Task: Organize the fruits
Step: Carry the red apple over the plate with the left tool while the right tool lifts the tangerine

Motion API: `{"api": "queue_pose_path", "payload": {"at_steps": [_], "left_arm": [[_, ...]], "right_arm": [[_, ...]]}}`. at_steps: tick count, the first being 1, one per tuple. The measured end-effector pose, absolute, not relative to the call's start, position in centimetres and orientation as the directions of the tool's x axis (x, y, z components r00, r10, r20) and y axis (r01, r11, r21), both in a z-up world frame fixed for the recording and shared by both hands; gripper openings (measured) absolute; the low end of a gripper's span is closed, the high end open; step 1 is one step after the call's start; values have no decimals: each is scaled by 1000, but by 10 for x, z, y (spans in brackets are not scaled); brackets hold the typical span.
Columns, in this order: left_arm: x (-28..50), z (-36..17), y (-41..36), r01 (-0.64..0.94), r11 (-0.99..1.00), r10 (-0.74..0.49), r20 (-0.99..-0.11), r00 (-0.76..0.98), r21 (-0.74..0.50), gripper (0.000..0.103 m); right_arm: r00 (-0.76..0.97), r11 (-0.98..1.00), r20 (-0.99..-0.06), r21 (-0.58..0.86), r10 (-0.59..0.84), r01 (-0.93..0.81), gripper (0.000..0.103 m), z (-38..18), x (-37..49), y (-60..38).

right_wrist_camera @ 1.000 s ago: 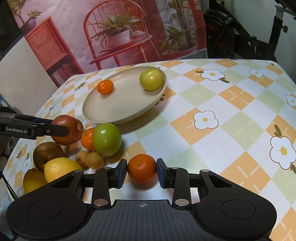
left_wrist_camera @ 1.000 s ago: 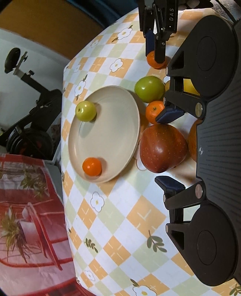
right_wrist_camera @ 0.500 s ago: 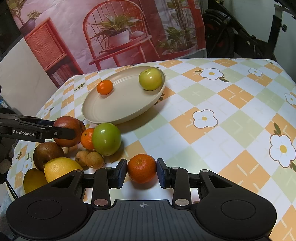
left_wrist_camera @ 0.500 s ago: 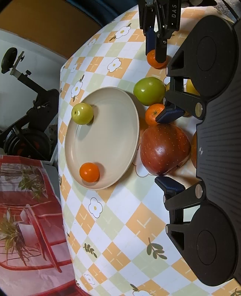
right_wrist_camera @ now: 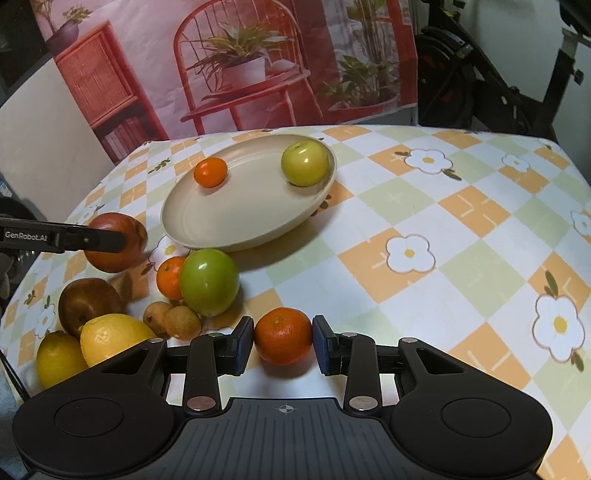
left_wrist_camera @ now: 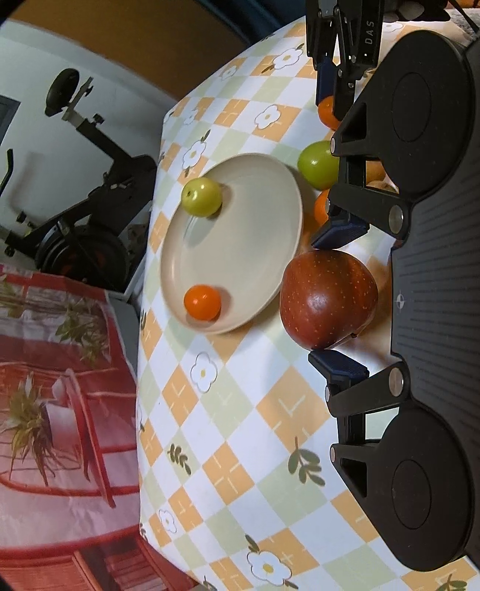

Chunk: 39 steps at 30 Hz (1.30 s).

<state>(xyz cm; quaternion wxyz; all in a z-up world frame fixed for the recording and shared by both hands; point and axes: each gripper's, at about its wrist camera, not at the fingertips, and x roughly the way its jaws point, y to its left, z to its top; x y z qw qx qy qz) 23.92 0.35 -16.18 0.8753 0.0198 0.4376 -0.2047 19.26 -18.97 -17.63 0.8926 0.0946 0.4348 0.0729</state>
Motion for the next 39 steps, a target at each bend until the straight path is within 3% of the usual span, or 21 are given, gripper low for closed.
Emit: {"api": "queue_pose_path", "payload": {"at_steps": [19,31,39], "left_arm": [[247,-147,0,379,913,-352,-762,543,-152,63],[272,-137,-34,406,908,-342,-751,565,-109,63],[282,-144,-44,438,896,-333,-762,555,-73,63]], "right_arm": [[613,973,-756,188,230,-133,32,-172,214,-184],[723,983,-667,136,181,-120,32,-145,224,-200],[734,985,-657,95,172,-146,32,-138,246,-202]]}}
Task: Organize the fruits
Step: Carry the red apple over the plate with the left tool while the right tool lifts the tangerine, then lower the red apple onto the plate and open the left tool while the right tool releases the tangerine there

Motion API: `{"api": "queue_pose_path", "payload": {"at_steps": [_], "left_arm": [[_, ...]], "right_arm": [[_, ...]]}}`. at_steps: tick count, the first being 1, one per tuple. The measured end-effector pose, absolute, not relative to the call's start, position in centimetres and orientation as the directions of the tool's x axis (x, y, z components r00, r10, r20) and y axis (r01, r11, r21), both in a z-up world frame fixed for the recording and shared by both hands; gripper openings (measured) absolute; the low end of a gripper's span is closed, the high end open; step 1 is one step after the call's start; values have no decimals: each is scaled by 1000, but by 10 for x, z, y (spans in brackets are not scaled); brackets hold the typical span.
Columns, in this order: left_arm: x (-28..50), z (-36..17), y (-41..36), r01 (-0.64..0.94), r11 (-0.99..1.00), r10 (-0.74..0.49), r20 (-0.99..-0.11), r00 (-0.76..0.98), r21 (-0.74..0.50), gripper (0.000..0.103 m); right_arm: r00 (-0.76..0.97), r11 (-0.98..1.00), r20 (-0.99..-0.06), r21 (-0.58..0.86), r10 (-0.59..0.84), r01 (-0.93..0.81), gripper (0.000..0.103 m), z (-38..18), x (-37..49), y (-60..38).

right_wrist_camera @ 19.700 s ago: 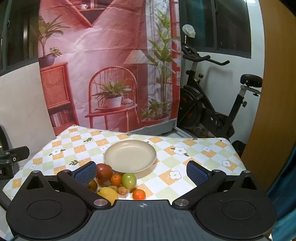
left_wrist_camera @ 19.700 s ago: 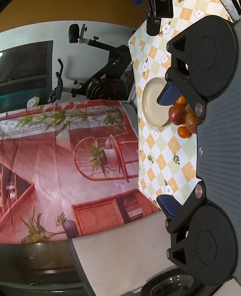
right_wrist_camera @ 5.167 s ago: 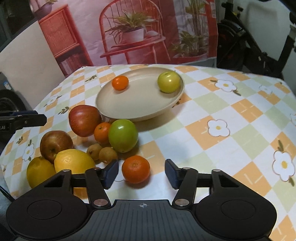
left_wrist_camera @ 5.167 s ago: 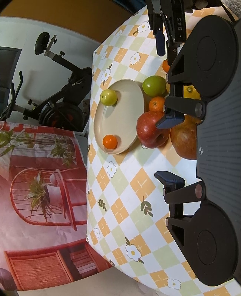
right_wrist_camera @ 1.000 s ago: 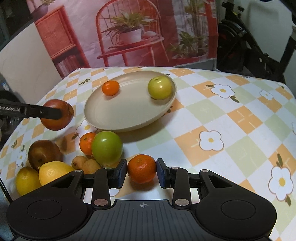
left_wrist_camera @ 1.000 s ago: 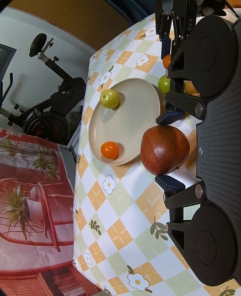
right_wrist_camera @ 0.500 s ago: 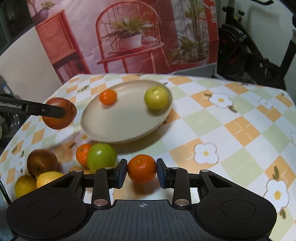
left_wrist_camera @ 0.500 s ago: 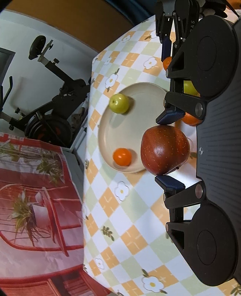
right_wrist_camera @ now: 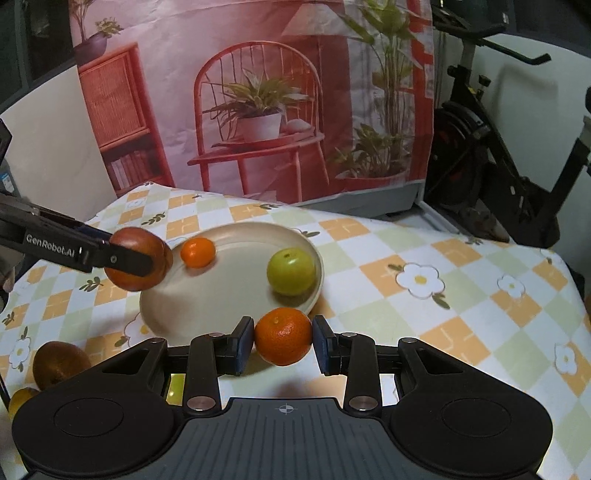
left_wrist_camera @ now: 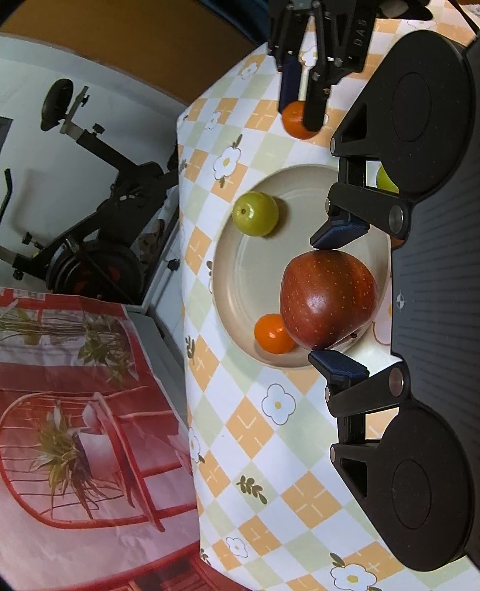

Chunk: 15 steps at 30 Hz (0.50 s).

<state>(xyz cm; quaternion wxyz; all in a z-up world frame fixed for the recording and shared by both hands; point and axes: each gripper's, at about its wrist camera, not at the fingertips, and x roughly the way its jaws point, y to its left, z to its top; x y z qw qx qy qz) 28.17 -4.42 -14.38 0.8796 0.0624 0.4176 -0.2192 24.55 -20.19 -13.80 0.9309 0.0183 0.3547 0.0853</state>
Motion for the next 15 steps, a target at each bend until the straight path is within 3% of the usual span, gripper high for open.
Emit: {"api": "queue_pose_path", "payload": {"at_steps": [15], "left_arm": [[310,-165,-48,438,897,-320,-786,529,-70,63]], "right_arm": [[678,975,-706,85,203,-204,31,-157,304,-182]]}}
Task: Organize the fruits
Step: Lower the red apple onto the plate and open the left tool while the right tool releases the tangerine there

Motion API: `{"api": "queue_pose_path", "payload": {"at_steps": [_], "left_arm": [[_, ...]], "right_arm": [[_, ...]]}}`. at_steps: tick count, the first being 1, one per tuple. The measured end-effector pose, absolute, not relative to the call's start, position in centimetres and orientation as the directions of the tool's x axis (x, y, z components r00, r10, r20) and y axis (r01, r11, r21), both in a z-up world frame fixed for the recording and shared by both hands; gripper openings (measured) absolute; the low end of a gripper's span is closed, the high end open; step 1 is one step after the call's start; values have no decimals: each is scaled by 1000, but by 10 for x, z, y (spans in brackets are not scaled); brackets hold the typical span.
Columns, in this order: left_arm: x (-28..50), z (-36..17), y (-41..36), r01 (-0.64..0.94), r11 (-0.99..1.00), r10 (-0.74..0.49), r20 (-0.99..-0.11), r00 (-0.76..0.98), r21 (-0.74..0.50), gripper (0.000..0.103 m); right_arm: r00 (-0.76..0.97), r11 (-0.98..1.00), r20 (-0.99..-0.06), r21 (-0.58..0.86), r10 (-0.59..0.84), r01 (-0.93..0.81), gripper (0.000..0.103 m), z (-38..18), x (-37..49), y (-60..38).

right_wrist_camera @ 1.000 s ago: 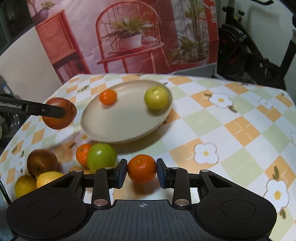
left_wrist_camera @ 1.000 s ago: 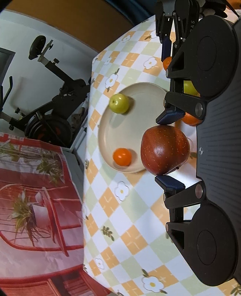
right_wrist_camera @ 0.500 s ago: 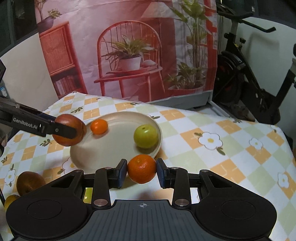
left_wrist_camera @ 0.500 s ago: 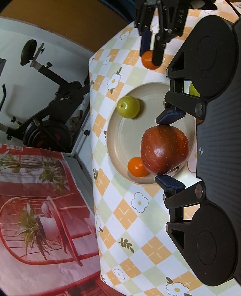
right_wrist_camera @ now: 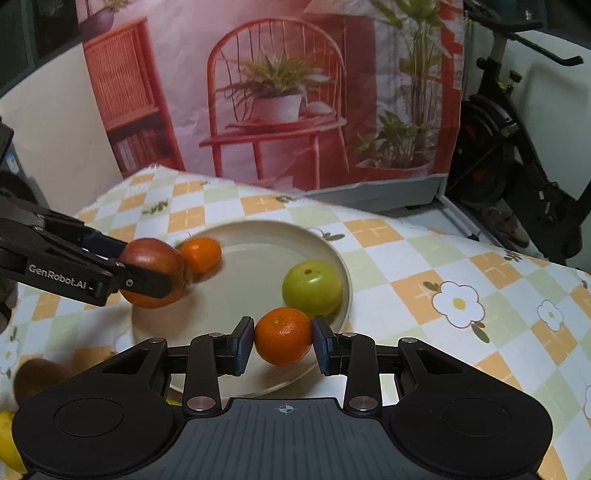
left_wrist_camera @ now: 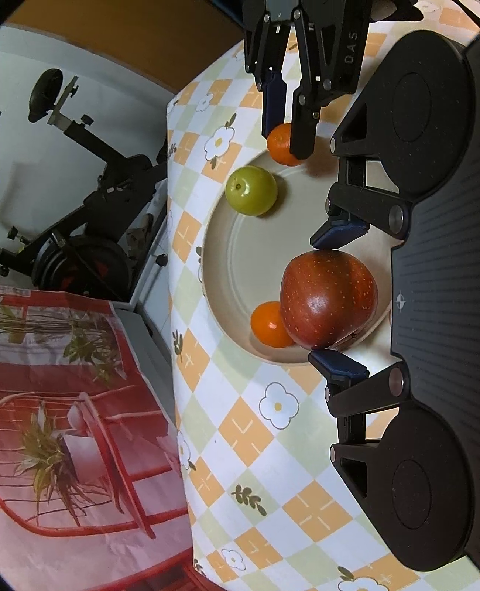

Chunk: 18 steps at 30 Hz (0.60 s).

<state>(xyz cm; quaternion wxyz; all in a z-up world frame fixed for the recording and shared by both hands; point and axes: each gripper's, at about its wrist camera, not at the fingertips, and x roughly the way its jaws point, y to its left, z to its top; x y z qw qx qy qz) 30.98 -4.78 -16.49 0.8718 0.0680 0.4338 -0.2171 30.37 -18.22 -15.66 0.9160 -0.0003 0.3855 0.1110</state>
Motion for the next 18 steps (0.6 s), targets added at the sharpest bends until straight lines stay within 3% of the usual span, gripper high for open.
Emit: {"api": "queue_pose_path", "payload": {"at_steps": [18], "left_arm": [[332,-175,-50,452,890,-339,-749,569,-59,63]], "right_arm": [[666,974,-730,-5,152,-228,31,-177,356,-173]]}}
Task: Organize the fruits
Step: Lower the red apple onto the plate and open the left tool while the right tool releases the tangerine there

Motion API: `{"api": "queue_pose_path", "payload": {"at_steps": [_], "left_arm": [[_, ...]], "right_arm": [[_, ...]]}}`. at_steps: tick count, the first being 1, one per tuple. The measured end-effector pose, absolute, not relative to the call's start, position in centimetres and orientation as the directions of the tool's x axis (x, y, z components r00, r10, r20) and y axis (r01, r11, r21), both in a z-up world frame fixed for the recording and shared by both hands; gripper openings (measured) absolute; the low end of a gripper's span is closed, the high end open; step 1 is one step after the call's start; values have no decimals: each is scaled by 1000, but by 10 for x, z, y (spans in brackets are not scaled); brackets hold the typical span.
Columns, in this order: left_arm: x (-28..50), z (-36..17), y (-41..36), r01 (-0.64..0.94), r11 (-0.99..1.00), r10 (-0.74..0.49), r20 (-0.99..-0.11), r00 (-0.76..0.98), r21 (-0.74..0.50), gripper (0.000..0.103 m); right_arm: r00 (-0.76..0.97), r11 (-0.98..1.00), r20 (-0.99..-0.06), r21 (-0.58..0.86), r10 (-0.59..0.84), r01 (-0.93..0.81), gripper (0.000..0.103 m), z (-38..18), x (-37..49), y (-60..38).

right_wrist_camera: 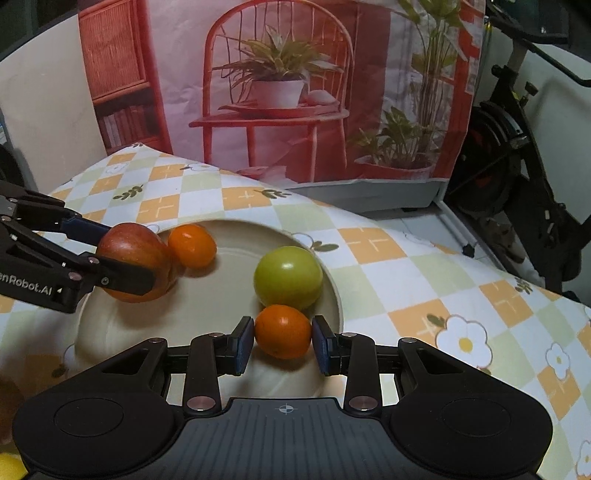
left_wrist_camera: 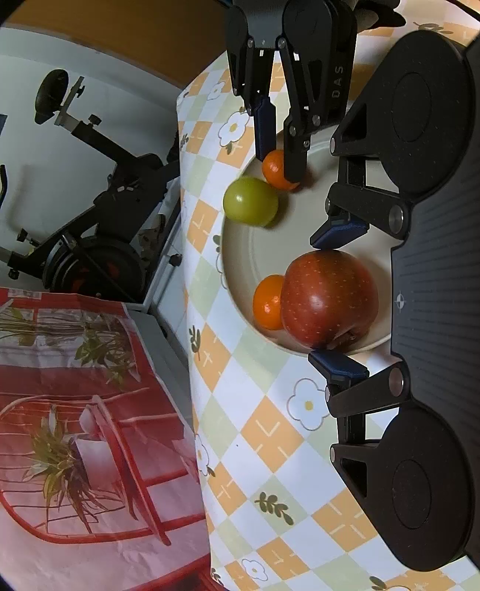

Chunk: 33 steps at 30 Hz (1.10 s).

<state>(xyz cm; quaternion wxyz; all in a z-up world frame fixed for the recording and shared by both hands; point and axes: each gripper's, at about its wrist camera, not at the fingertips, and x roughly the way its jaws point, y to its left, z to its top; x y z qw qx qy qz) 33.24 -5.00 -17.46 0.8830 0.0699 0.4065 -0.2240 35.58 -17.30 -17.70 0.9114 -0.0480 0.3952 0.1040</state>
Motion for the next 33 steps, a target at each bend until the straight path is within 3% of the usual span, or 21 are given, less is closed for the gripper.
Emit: {"api": "queue_pose_path", "payload": {"at_steps": [6,10,33], "left_arm": [[338,-176,-46,438,893,-362,-742,564,-103,63],[338,-176,-46,437,893,-367,-743,559,-112,63],[261,-131,-17,364,926,-325,-700,637,-99,64]], "right_arm": [[677,974,-723,-22,140,-224,32,-178,365,-170],[679,976,-720,-8,145,-217,43,-177,363,-171],[761,981,-624,178,175,-80,43,-148,260,-182]]}}
